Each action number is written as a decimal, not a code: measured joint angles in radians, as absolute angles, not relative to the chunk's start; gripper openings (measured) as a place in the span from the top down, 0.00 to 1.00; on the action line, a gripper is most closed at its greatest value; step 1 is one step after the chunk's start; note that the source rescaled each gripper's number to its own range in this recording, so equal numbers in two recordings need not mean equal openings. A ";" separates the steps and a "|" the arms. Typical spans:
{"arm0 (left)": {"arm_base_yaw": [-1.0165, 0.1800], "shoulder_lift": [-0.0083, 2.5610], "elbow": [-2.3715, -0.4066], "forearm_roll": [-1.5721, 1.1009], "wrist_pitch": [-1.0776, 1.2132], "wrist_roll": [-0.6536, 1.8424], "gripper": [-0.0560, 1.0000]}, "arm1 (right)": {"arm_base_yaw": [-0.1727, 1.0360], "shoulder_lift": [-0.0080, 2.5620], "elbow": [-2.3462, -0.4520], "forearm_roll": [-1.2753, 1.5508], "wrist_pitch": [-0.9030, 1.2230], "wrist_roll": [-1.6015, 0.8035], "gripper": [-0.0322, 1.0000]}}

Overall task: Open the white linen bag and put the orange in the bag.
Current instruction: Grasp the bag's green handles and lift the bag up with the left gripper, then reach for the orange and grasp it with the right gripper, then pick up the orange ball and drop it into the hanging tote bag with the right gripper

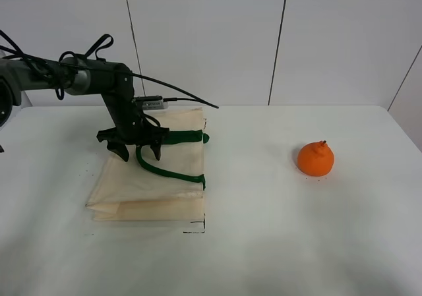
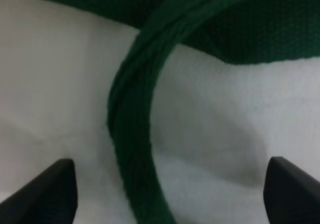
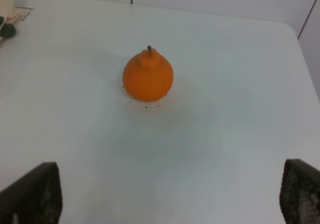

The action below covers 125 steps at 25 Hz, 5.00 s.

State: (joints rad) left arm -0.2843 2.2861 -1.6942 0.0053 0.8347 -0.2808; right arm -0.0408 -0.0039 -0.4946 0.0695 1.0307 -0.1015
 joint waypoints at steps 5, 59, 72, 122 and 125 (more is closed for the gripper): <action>-0.284 2.297 -1.694 0.006 0.807 -0.281 0.05 | -0.041 -0.004 -0.495 0.069 1.031 -0.101 0.00; -0.321 1.830 -2.167 0.010 1.184 -0.180 0.94 | -0.041 1.572 -1.289 0.117 1.002 -0.113 0.00; -0.321 1.830 -2.167 0.000 1.184 -0.179 0.95 | 0.038 1.993 -1.472 0.086 0.955 -0.136 0.00; -0.321 1.830 -2.167 -0.006 1.184 -0.162 0.95 | 0.495 2.074 -1.873 0.490 0.922 -0.240 0.96; -0.321 1.830 -2.167 -0.007 1.184 -0.162 0.95 | 0.520 2.138 -1.873 0.557 0.859 -0.244 0.96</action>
State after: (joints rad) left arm -0.3211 1.8304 -2.1665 -0.0069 1.1836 -0.1619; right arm 0.5197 2.1383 -1.8729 0.5566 0.8592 -0.2444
